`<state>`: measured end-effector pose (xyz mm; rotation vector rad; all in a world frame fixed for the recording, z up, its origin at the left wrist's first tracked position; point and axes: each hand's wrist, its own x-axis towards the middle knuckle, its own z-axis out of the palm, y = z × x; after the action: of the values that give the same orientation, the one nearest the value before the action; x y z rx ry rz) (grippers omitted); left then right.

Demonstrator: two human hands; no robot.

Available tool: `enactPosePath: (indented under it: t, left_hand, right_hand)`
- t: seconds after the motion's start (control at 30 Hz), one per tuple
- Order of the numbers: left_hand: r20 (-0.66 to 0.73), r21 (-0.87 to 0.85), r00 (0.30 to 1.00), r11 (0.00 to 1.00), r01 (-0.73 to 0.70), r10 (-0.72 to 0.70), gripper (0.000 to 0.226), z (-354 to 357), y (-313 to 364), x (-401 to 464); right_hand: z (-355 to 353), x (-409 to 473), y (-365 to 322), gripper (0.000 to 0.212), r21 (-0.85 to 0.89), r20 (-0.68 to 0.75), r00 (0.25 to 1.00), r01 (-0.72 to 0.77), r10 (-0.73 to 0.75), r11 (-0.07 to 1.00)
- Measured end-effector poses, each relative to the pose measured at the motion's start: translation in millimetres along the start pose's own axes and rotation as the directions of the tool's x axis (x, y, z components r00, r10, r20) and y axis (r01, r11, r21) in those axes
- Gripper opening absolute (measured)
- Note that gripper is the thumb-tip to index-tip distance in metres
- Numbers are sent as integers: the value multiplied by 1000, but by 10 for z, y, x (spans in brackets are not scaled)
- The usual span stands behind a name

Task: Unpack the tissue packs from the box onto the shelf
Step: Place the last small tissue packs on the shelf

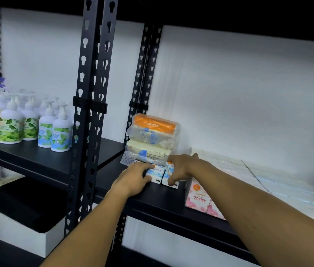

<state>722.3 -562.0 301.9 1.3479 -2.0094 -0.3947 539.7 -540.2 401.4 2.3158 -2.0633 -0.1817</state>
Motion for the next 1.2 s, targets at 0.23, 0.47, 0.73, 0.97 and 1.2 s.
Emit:
enactPosePath:
  t: [0.23,0.47,0.73,0.97,1.2]
  left_hand:
    - [-7,-99,1000,995,20,-21,53,-14,21,-24]
    - [-73,-245,997,969,-4,-14,39,-50,63,-50]
    - [-311,-430,942,903,-19,-128,33,-124,74,-136]
    - [-301,-510,936,860,2,-181,33,-139,26,-121]
    - [-284,-477,944,879,10,-165,39,-152,34,-120]
  right_hand:
    - [-147,-87,18,90,-5,-123,992,38,-38,999]
    - [-300,-353,-37,96,235,-303,952,119,-44,965]
    - [-219,-576,-237,90,140,-246,966,119,-82,983]
    - [100,-527,-526,66,-84,-168,953,241,-252,967]
    - [205,-446,-561,100,-9,-194,948,257,-253,966]
